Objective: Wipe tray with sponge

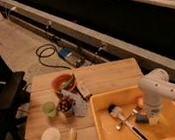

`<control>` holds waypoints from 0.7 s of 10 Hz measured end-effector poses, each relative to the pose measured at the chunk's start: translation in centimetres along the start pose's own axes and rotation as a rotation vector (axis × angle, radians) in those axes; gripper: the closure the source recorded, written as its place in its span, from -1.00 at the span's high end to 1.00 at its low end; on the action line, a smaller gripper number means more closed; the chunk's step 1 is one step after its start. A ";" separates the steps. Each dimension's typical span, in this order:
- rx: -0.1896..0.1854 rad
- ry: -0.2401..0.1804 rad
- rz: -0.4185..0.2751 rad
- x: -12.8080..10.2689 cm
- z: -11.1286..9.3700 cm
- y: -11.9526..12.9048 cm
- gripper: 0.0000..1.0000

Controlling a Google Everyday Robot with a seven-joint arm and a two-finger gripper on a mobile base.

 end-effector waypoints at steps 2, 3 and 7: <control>0.000 0.045 0.055 3.0 0.0 -0.5 -1.00; 0.012 0.069 0.088 4.4 -0.1 -1.1 -1.00; 0.042 0.080 0.094 3.2 -0.9 -3.0 -1.00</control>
